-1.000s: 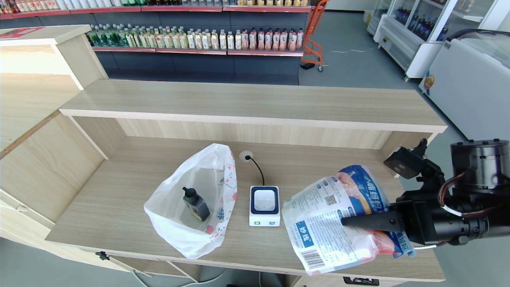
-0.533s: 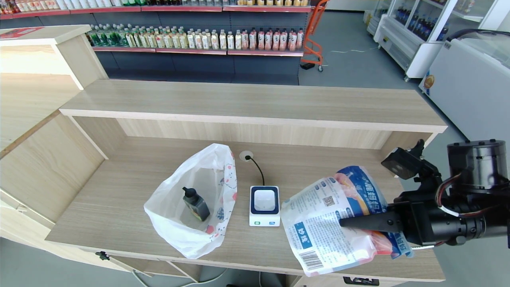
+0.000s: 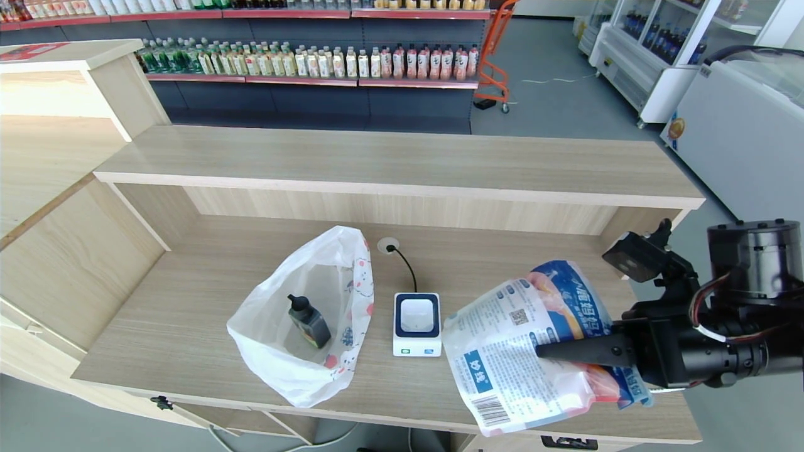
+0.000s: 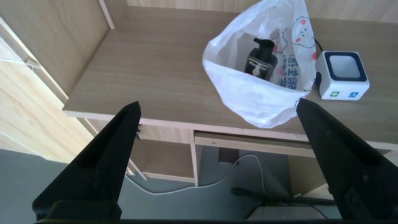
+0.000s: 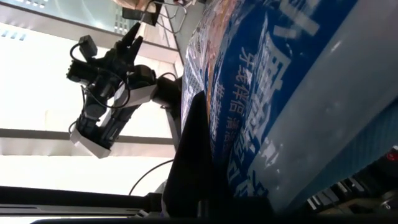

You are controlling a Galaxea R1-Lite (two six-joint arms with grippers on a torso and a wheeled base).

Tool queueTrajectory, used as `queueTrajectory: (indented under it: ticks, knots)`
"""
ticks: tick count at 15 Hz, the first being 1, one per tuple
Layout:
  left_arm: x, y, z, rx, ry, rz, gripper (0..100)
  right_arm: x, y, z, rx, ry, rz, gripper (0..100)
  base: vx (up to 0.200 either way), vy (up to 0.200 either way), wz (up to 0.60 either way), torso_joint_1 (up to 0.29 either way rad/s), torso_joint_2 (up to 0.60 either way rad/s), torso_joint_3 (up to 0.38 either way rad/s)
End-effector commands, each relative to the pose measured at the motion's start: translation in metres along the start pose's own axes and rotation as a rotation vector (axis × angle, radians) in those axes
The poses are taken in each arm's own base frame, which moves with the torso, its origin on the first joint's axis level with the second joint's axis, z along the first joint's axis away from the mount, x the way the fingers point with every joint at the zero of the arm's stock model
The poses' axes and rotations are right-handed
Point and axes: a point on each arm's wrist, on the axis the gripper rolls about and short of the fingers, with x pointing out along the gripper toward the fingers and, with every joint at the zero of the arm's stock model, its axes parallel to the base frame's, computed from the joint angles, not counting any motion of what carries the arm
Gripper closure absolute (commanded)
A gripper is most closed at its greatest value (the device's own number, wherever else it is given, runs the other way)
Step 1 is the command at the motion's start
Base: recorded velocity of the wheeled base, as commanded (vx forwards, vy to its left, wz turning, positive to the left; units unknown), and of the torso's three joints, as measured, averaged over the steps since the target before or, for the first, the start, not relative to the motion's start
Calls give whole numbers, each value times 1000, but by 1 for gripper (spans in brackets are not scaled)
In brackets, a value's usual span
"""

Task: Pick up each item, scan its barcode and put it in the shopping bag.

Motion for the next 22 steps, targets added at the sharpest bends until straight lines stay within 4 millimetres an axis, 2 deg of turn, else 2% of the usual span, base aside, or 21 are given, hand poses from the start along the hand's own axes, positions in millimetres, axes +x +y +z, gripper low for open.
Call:
queueTrajectory:
  ticks: [1, 3, 5, 7, 9, 12, 13, 14, 15, 17, 22]
  knots:
    - [0, 0, 0, 0, 0, 0, 0, 0, -2, 1, -43, -10, -24, 100, 0, 0, 0, 0, 0, 0]
    - [0, 0, 0, 0, 0, 0, 0, -1, -8, 3, -217, -50, -199, 100, 0, 0, 0, 0, 0, 0]
    - [0, 0, 0, 0, 0, 0, 0, -13, -13, 2, -392, -82, -456, 100, 0, 0, 0, 0, 0, 0]
    - [0, 0, 0, 0, 0, 0, 0, -29, -17, 2, -609, -63, -574, 100, 0, 0, 0, 0, 0, 0]
    - [0, 0, 0, 0, 0, 0, 0, -46, -22, -7, -814, -28, -665, 100, 0, 0, 0, 0, 0, 0]
    - [0, 0, 0, 0, 0, 0, 0, -51, -18, -34, -844, -26, -764, 100, 0, 0, 0, 0, 0, 0]
    - [0, 0, 0, 0, 0, 0, 0, -52, -17, -37, -876, -17, -779, 100, 0, 0, 0, 0, 0, 0]
    - [0, 0, 0, 0, 0, 0, 0, -52, -18, -36, -883, -14, -780, 100, 0, 0, 0, 0, 0, 0]
    - [0, 0, 0, 0, 0, 0, 0, -51, -16, -30, -979, 2, -785, 100, 0, 0, 0, 0, 0, 0]
    - [0, 0, 0, 0, 0, 0, 0, -50, -16, -24, -1054, 19, -784, 100, 0, 0, 0, 0, 0, 0]
    - [0, 0, 0, -5, -2, 0, 0, -52, -14, -20, -1069, 6, -790, 100, 0, 0, 0, 0, 0, 0]
